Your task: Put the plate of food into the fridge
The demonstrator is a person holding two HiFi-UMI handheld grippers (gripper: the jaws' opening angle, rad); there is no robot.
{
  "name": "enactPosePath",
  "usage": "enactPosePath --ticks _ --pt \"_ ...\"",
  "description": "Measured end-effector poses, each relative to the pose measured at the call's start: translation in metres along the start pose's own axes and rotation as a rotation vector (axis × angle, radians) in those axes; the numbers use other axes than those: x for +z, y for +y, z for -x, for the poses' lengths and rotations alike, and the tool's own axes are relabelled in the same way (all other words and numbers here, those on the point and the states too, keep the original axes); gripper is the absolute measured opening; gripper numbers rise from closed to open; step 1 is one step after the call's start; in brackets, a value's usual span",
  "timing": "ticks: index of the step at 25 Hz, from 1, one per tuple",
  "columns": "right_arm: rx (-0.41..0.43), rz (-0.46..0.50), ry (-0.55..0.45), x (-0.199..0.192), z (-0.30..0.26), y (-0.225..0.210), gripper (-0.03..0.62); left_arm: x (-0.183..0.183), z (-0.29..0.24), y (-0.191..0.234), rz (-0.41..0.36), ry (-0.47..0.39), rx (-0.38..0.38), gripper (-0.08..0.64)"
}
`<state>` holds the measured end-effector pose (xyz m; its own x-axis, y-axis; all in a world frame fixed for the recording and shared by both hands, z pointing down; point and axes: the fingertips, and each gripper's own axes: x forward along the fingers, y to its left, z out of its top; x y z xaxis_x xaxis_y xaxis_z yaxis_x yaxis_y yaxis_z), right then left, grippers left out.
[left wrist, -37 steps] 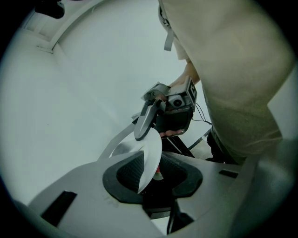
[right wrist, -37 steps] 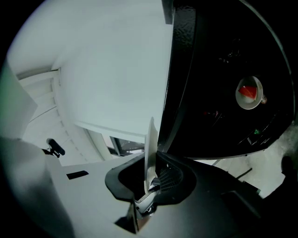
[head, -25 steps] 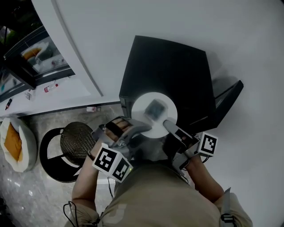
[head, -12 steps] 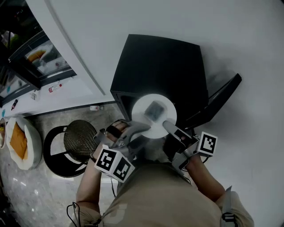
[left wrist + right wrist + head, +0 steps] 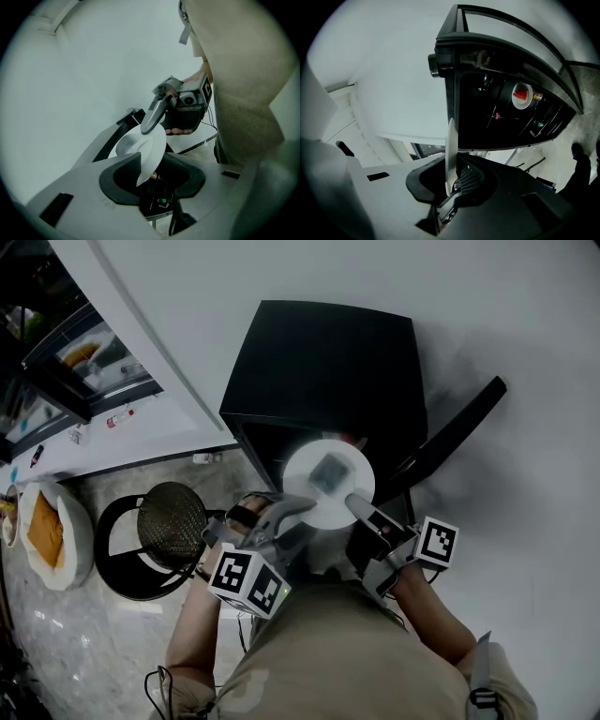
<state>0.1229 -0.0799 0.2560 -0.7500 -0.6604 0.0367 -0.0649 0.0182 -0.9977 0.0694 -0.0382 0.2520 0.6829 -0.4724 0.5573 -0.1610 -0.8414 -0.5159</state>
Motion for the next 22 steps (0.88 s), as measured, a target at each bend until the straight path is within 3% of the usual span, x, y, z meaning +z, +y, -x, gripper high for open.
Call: enactPosePath --ticks 12,18,22 --pt "0.009 -0.017 0.038 -0.009 0.031 -0.011 0.048 0.009 0.007 -0.026 0.052 0.077 0.043 0.135" --pt "0.004 -0.015 0.02 -0.001 0.051 -0.008 0.048 0.004 0.028 -0.019 0.132 0.115 0.112 0.135" --pt "0.0 -0.015 0.015 0.001 0.064 -0.013 0.048 0.009 0.035 -0.014 0.254 0.057 0.148 0.135"
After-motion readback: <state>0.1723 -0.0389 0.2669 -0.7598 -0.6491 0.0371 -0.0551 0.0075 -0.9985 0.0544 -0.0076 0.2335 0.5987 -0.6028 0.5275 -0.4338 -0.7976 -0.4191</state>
